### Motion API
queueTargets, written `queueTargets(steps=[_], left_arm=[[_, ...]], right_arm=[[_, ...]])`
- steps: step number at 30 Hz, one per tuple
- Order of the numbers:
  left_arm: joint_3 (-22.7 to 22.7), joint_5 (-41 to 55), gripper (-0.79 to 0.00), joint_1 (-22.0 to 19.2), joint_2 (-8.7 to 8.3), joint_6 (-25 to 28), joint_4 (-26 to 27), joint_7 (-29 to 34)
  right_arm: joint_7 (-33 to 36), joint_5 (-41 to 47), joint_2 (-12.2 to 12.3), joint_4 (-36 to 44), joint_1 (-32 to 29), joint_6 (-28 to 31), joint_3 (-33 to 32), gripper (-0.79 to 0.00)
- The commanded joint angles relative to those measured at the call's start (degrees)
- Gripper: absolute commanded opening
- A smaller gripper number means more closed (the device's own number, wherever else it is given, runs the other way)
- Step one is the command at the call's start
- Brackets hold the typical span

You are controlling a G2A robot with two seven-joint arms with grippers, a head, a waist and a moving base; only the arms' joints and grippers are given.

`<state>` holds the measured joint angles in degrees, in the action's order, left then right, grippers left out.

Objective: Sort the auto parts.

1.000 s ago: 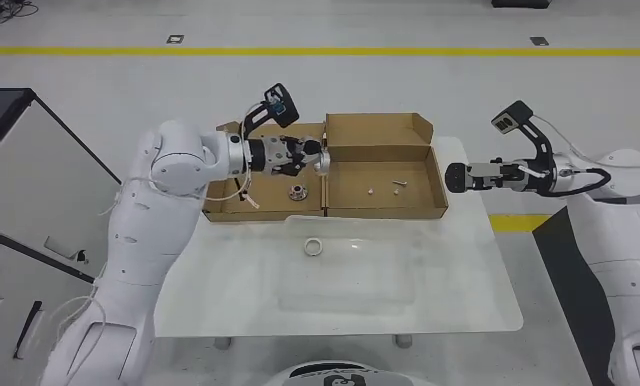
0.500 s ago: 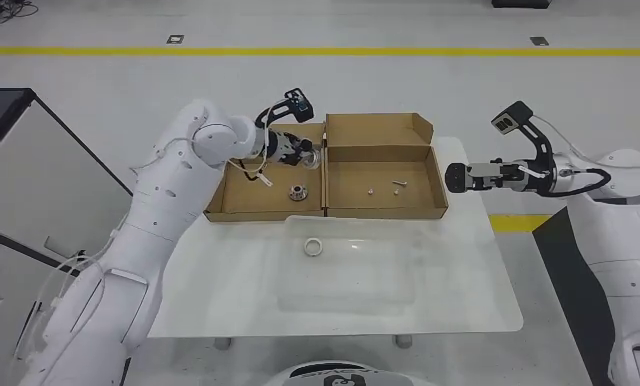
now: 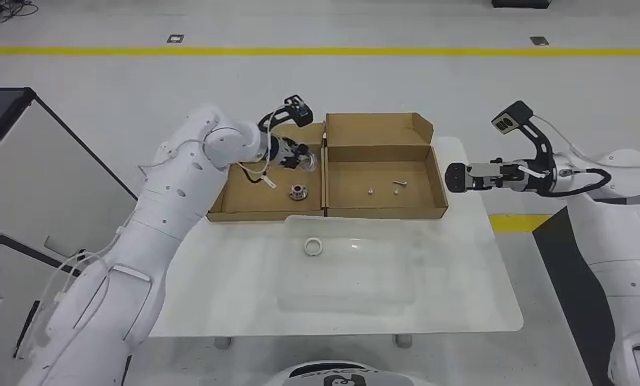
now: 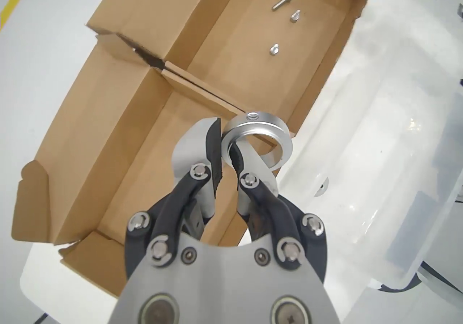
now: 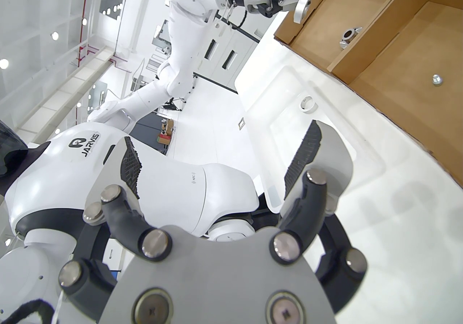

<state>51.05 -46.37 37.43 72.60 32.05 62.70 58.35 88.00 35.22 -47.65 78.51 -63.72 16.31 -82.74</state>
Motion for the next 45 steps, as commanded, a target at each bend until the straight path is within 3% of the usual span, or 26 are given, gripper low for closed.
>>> queueTargets(steps=[1,3,9,19,31,33,36,37,41,45], left_arm=[[-2.16,-3.92,-0.785,-0.33,0.61,-5.26,-1.98,-0.46],[-4.16,-6.12,-0.785,-1.38,1.41,-9.15,-4.65,-0.25],[-8.56,-4.96,-0.785,-5.07,4.42,-14.04,-15.64,0.22],[-12.86,-2.17,-0.785,-9.55,9.23,-16.38,-31.61,-0.69],[-15.51,-1.86,-0.785,-12.42,13.87,-18.87,-43.22,-1.58],[-15.69,-1.74,-0.576,-12.74,14.45,-18.86,-44.50,-1.64],[-15.93,-1.76,-0.406,-13.19,15.18,-18.62,-46.21,-1.92],[-16.00,-1.81,-0.286,-13.32,15.40,-18.58,-46.65,-2.02],[-15.97,-1.45,0.000,-13.72,16.10,-17.94,-48.19,-2.43],[-15.75,-1.18,0.000,-14.38,16.43,-16.94,-49.38,-3.31]], right_arm=[[0.00,0.00,0.00,0.00,0.00,0.00,0.00,0.000],[0.00,0.00,0.00,0.00,0.00,0.00,0.00,0.000],[0.00,0.00,0.00,0.00,0.00,0.00,0.00,0.000],[0.00,0.00,0.00,0.00,0.00,0.00,0.00,0.000],[0.00,0.00,0.00,0.00,0.00,0.00,0.00,0.000],[0.00,0.00,0.00,0.00,0.00,0.00,0.00,0.000],[0.00,0.00,0.00,0.00,0.00,0.00,0.00,0.000],[0.00,0.00,0.00,0.00,0.00,0.00,0.00,0.000],[0.00,0.00,0.00,0.00,0.00,0.00,0.00,0.000],[0.00,0.00,0.00,0.00,0.00,0.00,0.00,0.000]])
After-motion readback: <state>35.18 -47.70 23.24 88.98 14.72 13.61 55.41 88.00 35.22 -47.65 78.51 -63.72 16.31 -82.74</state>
